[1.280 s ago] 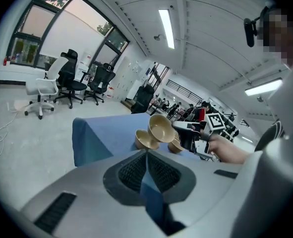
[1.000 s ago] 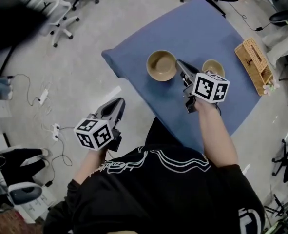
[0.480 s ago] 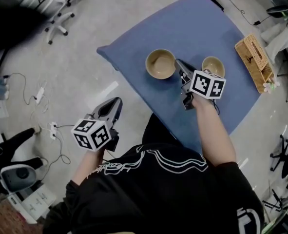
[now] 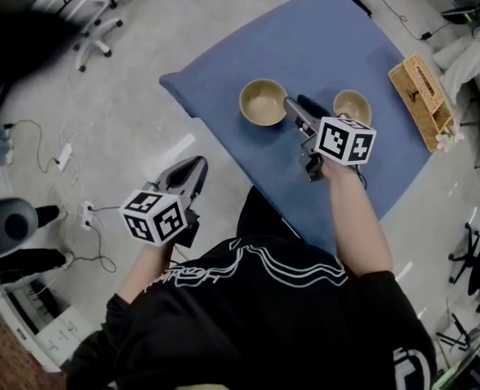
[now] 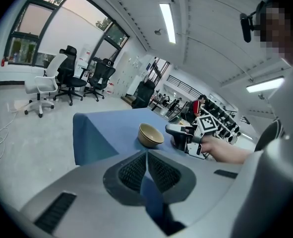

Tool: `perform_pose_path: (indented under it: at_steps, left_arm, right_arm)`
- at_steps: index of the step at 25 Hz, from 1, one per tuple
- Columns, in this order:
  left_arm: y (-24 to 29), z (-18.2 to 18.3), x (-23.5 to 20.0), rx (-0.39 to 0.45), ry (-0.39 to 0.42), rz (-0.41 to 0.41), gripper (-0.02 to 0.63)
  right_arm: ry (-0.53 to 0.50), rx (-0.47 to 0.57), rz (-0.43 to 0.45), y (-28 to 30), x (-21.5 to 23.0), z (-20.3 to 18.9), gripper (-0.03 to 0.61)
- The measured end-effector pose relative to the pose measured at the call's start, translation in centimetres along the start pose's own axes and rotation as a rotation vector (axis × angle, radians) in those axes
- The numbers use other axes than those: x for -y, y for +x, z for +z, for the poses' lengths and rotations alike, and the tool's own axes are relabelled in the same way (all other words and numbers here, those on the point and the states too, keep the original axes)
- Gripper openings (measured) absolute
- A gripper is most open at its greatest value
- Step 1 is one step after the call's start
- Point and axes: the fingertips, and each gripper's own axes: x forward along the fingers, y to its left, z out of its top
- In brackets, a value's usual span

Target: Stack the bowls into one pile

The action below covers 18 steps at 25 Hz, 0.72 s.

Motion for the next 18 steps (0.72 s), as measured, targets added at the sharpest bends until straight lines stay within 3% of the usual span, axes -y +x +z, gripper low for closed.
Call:
perform_pose_path:
  at_steps: [6, 14, 18]
  left_arm:
    - [0.9, 0.6, 2.1, -0.008, 0.023, -0.036, 0.032]
    - [3.3, 1.1, 7.0, -0.026, 0.077, -0.115, 0.032]
    - [4.0, 1.7, 7.2, -0.036, 0.099, -0.151, 0.032]
  right_arm:
    - [0.003, 0.033, 0.014, -2.7, 0.0, 0.8, 0.249]
    - [-0.030, 0.080, -0.063, -9.7, 2.7, 2.3, 0.264]
    - [-0.029, 0.101, -0.106, -10.7, 3.3, 2.7, 0.269]
